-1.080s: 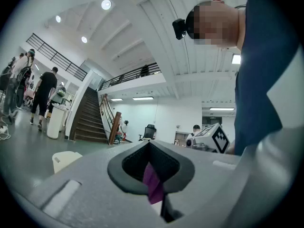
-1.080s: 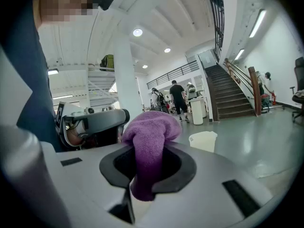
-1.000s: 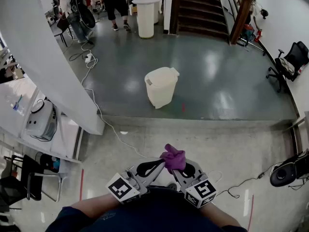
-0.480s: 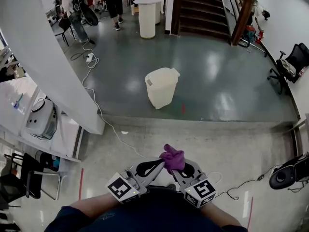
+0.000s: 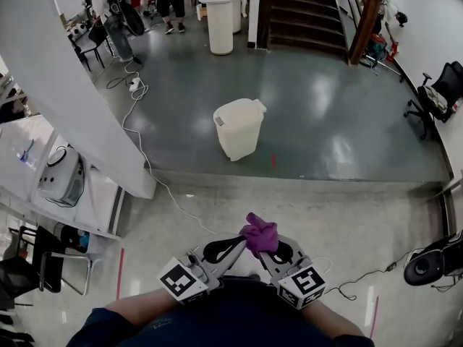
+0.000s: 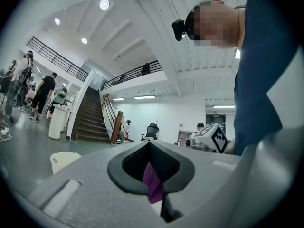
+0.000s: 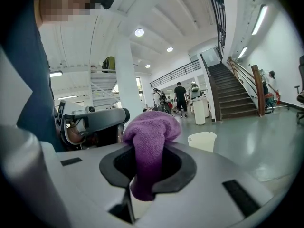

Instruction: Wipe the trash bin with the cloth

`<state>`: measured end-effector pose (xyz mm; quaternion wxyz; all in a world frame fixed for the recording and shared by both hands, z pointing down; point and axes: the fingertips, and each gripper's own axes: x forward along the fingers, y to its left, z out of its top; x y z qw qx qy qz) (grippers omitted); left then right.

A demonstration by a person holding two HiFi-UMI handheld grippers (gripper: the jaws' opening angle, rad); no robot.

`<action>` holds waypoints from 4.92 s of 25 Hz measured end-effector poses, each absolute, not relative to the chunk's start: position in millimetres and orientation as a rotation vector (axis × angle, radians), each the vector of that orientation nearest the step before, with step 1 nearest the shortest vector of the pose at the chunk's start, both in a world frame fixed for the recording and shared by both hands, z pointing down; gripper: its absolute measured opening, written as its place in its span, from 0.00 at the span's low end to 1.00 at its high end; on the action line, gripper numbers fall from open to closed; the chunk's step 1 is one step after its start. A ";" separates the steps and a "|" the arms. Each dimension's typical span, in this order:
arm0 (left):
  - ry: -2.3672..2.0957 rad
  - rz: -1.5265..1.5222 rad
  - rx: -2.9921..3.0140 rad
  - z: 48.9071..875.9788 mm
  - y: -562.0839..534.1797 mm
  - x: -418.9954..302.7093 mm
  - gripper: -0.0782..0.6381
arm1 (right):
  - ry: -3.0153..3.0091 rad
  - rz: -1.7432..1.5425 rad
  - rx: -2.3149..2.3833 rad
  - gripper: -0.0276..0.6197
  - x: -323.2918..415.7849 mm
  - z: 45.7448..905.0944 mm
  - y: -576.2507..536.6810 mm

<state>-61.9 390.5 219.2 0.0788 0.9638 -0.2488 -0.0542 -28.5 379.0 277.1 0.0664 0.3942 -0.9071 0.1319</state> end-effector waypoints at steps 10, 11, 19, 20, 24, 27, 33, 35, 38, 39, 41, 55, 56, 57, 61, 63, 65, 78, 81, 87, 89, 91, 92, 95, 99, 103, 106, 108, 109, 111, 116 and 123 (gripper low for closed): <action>-0.820 -0.149 2.869 228.7 389.5 -9.1 0.09 | -2.761 0.418 1.122 0.16 24.1 291.5 377.5; -0.823 -0.151 2.869 228.2 387.5 -6.4 0.09 | -2.764 0.415 1.122 0.16 26.9 291.5 375.7; -0.787 -0.161 2.886 235.8 351.8 3.7 0.09 | -2.756 0.396 1.148 0.16 35.2 296.7 339.0; -0.779 -0.163 2.888 236.7 345.5 3.3 0.09 | -2.750 0.398 1.156 0.16 34.9 297.8 332.4; -0.760 -0.181 2.879 237.5 308.4 -12.7 0.09 | -2.730 0.408 1.192 0.16 22.3 300.1 297.3; -0.747 -0.178 2.877 236.9 271.2 -31.5 0.09 | -2.710 0.416 1.226 0.16 8.5 298.9 262.2; -0.691 -0.174 2.881 237.9 190.0 -76.9 0.09 | -2.656 0.468 1.323 0.16 -26.9 300.4 186.5; -0.672 -0.167 2.874 239.2 162.2 -93.6 0.09 | -2.629 0.483 1.360 0.16 -38.8 300.1 160.1; -0.640 -0.156 2.874 241.6 123.7 -116.5 0.09 | -2.602 0.490 1.409 0.16 -55.6 298.5 123.5; -0.630 -0.154 2.878 242.6 112.4 -122.7 0.09 | -2.594 0.486 1.429 0.16 -59.7 297.4 112.7; -0.619 -0.156 2.884 244.0 91.3 -131.9 0.09 | -2.580 0.475 1.463 0.16 -64.8 295.4 93.2; -0.675 -0.078 2.898 259.7 -3.5 -105.0 0.09 | -2.587 0.517 1.404 0.16 -44.2 318.9 3.5; -0.689 -0.062 2.891 263.4 -13.1 -99.0 0.09 | -2.584 0.523 1.395 0.16 -37.3 321.6 -5.5; -0.701 -0.050 2.888 267.1 -23.8 -92.7 0.09 | -2.583 0.526 1.387 0.16 -29.9 324.8 -15.6; -0.755 0.013 2.871 287.1 -68.1 -67.8 0.09 | -2.584 0.555 1.366 0.16 0.5 341.5 -57.0; -0.788 0.042 2.851 299.6 -89.0 -57.7 0.09 | -2.584 0.580 1.358 0.16 13.5 349.5 -74.0; -0.825 0.023 2.853 306.8 -110.4 -47.6 0.09 | -2.590 0.603 1.341 0.16 24.5 358.2 -88.8; -1.062 0.204 2.757 400.4 -231.5 -35.0 0.09 | -2.515 0.741 1.368 0.16 79.3 448.0 -178.6; -1.047 0.263 2.762 435.4 -256.0 -44.2 0.09 | -2.464 0.780 1.462 0.16 80.1 478.5 -195.5; -0.966 0.377 2.805 504.0 -271.2 -57.0 0.09 | -2.393 0.808 1.675 0.16 70.9 535.6 -212.8; -0.922 0.455 2.833 527.1 -274.9 -62.7 0.09 | -2.349 0.843 1.780 0.16 68.1 559.6 -214.0; -0.887 0.539 2.850 547.9 -279.6 -68.8 0.09 | -2.291 0.883 1.876 0.16 67.9 586.0 -216.2; -0.879 0.572 2.853 557.4 -281.0 -70.2 0.09 | -2.264 0.899 1.911 0.16 70.3 599.3 -218.4; -0.870 0.647 2.857 584.1 -281.5 -69.7 0.09 | -2.201 0.937 1.986 0.16 82.0 635.9 -227.9; -0.854 0.723 2.861 603.0 -285.3 -69.3 0.09 | -2.170 0.961 2.058 0.16 88.0 671.1 -250.7; -0.842 0.784 2.849 619.2 -287.6 -68.5 0.09 | -2.179 0.990 2.095 0.16 84.5 702.4 -280.2; -0.839 0.806 2.834 629.6 -284.9 -66.0 0.09 | -2.216 1.041 2.108 0.16 79.3 720.6 -293.5; -0.844 0.821 2.828 636.0 -285.3 -66.5 0.09 | -2.246 1.060 2.124 0.16 76.0 729.1 -300.7; -0.847 0.830 2.825 639.4 -286.4 -66.8 0.09 | -2.258 1.062 2.129 0.16 74.6 733.3 -304.8; -0.851 0.851 2.818 646.9 -288.4 -67.4 0.09 | -2.278 1.060 2.127 0.16 71.5 740.8 -311.6; -0.868 0.859 2.820 650.5 -288.1 -69.1 0.09 | -2.298 1.045 2.091 0.16 63.7 758.3 -318.4; -0.893 0.836 2.807 651.4 -291.0 -67.6 0.09 | -2.221 1.105 2.038 0.16 59.3 819.0 -323.0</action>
